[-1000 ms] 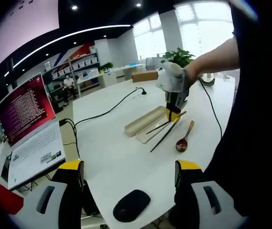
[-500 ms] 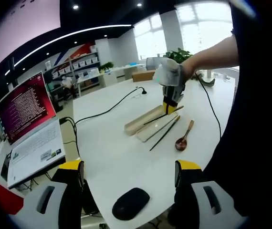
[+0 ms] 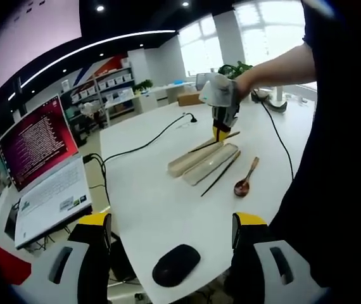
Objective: Arrange the utensils inside the cutlery case until each visible utensil rests in its matching compartment.
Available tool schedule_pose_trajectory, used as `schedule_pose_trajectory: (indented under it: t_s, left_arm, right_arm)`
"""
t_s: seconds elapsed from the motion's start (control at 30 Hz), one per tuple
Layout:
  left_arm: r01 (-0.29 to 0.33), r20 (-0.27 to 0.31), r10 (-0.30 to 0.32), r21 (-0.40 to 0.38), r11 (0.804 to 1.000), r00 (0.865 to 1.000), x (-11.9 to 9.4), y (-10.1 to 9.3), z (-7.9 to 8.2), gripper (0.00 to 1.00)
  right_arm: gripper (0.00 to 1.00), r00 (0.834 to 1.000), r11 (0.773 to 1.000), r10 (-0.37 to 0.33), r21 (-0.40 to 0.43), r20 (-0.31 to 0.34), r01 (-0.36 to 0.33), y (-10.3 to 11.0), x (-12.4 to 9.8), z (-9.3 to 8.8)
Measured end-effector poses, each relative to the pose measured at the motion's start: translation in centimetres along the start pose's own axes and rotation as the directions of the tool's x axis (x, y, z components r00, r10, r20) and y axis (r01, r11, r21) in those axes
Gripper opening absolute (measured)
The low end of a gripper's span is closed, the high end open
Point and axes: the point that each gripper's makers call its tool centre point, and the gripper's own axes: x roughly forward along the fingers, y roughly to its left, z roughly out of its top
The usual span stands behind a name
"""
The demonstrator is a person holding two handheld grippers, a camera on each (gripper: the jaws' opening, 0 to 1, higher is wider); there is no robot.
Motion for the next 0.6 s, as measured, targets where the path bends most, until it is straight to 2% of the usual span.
schedule_pose_trajectory:
  t_s: [0.17, 0.6]
  left_arm:
    - [-0.009, -0.004, 0.009, -0.002, 1.000, 1.000, -0.1, 0.1, 0.0, 0.80]
    - [-0.020, -0.006, 0.020, -0.008, 1.000, 1.000, 0.6, 0.3, 0.0, 0.80]
  right_arm:
    - [0.00, 1.000, 1.000, -0.006, -0.005, 0.000, 0.006, -0.9, 0.0, 0.1]
    - [0.00, 1.000, 1.000, -0.014, -0.008, 0.017, 0.014, -1.6, 0.2, 0.1]
